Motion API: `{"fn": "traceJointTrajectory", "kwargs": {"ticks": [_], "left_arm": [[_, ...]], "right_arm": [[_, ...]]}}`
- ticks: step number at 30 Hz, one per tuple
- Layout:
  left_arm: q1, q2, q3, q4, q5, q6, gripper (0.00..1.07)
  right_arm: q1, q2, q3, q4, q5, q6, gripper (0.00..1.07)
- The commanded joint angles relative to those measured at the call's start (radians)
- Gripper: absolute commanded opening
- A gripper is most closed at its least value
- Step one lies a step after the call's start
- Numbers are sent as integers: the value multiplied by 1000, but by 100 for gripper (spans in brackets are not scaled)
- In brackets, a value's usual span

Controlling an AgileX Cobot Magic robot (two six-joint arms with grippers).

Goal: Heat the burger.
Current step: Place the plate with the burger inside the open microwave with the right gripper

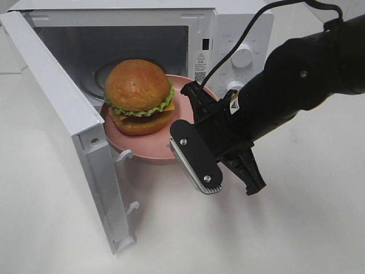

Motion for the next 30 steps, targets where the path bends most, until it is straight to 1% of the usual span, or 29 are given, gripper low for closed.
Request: {"fn": "traceJointTrajectory", "kwargs": {"ticks": [1,3,4,5,6,7,9,10,11,15,21,22,30], "left_arm": [[-6,-16,3,-9,-14,2,100],[-6,-16,3,-9,-14,2,100],[-6,-16,3,-9,-14,2,100],[-6,-16,3,-9,-14,2,100],[-6,-16,3,-9,-14,2,100],[-6,-16,3,-9,-14,2,100],[-6,-16,3,-9,-14,2,100],[-6,-16,3,-9,-14,2,100],[-6,-16,3,-9,-14,2,100],[-6,-16,3,-9,-14,2,100],[-6,-16,3,-9,-14,2,100],[-6,-16,3,-9,-14,2,100],[-6,-16,3,-9,-14,2,100]], "right_arm": [[-1,32,-74,15,-19,-17,0],[-1,42,-87,15,-4,-17,0],[-1,66,-120,15,21,-17,0],[-1,66,-120,15,21,-17,0],[-1,87,-153,15,37,-17,0],[-1,87,-153,15,37,-17,0],[-1,115,-198,14,52,-12,0],[-1,115,-198,14,52,-12,0],[-1,132,-224,13,60,-8,0],[-1,157,-261,6,76,-3,0],[-1,192,-319,-55,91,56,0],[-1,209,-344,-74,114,76,0],[-1,256,-419,-98,153,119,0]]}}
